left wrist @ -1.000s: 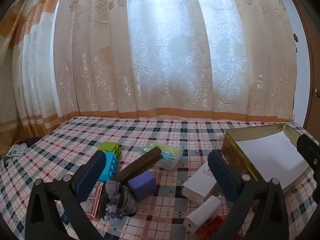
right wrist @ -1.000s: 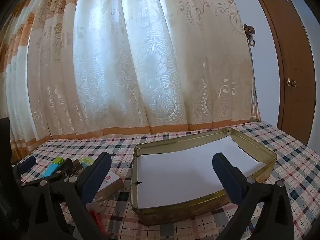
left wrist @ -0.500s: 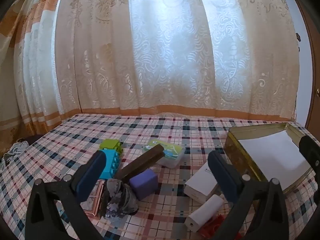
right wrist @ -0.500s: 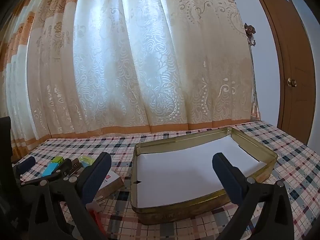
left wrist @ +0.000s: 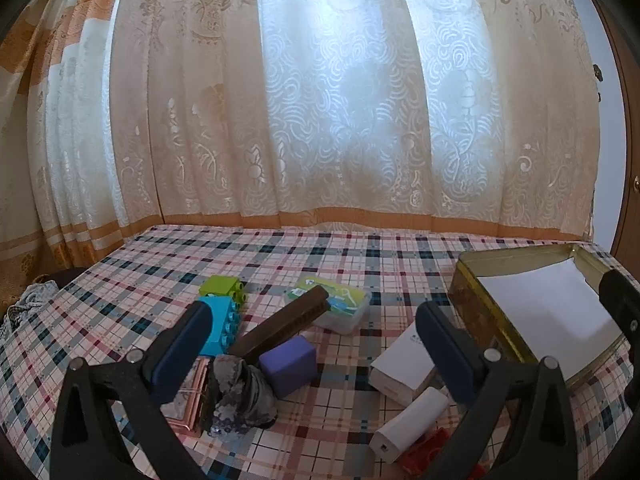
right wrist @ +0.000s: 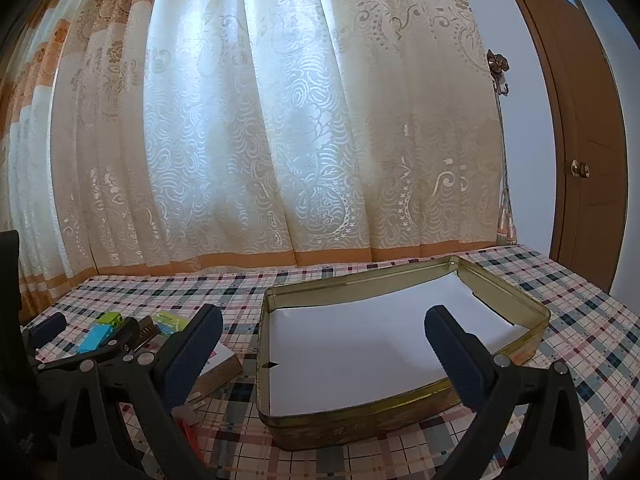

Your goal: Organize rigid objects

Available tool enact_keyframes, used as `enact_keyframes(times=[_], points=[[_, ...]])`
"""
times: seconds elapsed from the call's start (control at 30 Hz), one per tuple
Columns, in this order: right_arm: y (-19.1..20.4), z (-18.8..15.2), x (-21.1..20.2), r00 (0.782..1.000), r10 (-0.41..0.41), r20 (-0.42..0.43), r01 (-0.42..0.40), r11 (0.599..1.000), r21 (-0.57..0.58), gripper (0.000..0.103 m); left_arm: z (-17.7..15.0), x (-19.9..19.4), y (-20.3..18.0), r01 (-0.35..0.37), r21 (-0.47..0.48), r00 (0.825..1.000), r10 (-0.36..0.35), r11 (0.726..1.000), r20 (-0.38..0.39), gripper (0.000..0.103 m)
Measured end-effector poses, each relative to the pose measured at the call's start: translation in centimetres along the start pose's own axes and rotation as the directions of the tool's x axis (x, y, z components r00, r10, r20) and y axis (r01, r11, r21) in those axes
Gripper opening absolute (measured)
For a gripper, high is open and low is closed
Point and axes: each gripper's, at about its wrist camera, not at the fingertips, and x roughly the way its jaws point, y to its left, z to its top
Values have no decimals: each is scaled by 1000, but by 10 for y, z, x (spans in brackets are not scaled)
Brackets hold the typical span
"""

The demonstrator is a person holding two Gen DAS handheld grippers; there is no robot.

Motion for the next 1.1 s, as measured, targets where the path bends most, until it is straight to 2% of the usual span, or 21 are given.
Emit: enact_keyframes(times=[0.83,1.1], points=[[3,0,2,1000,5,2,-5,1000,4,102,-1,-5,-2,12,3,1000,-12,1000,-9,103],[10,-2,0,999,34,19,-33,999,-21,102,1,-7,3,23,-23,999,-23,999,-23,103]])
